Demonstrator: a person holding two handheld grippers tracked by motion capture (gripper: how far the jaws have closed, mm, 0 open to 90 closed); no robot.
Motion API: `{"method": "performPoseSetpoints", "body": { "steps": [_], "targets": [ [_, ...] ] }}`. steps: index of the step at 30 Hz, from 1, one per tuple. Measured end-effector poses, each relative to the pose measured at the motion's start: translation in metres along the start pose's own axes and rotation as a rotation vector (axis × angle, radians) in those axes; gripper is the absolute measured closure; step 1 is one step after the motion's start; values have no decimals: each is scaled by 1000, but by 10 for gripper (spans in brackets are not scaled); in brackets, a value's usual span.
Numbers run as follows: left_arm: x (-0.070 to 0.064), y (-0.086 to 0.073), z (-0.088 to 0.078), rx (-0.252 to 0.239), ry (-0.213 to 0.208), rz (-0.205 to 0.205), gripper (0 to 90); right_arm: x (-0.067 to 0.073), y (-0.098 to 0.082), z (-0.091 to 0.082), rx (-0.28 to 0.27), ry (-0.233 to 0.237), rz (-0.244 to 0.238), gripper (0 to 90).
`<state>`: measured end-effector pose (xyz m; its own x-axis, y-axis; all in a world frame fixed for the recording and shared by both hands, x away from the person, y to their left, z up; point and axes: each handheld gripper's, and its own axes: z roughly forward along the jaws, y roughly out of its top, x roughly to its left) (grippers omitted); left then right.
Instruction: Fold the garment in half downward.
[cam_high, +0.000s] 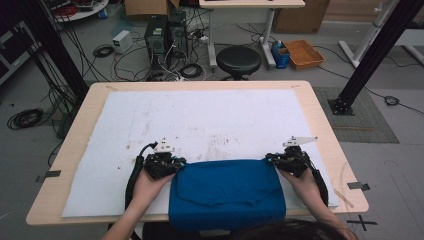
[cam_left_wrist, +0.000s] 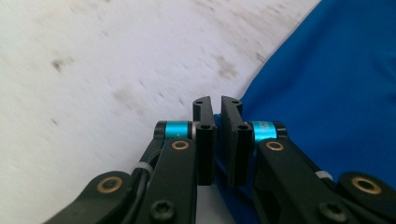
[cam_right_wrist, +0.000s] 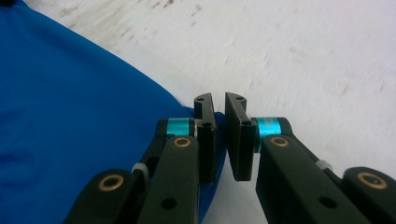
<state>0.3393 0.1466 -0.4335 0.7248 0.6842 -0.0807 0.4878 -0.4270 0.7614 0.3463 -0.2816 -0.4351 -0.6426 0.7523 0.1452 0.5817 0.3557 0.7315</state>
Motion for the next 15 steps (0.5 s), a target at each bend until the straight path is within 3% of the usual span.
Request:
{"method": "performPoseSetpoints", "body": {
  "steps": [4, 11, 15],
  "targets": [
    [18, 16, 7, -8, 35, 24, 842, -10, 17, 7, -22, -22, 5, 836],
    [52, 37, 24, 4, 47, -14, 840, -27, 44, 26, -51, -52, -10, 835],
    [64, 45, 32, 1, 59, -19, 840, -37, 53, 39, -27, -70, -19, 835]
  ]
}}
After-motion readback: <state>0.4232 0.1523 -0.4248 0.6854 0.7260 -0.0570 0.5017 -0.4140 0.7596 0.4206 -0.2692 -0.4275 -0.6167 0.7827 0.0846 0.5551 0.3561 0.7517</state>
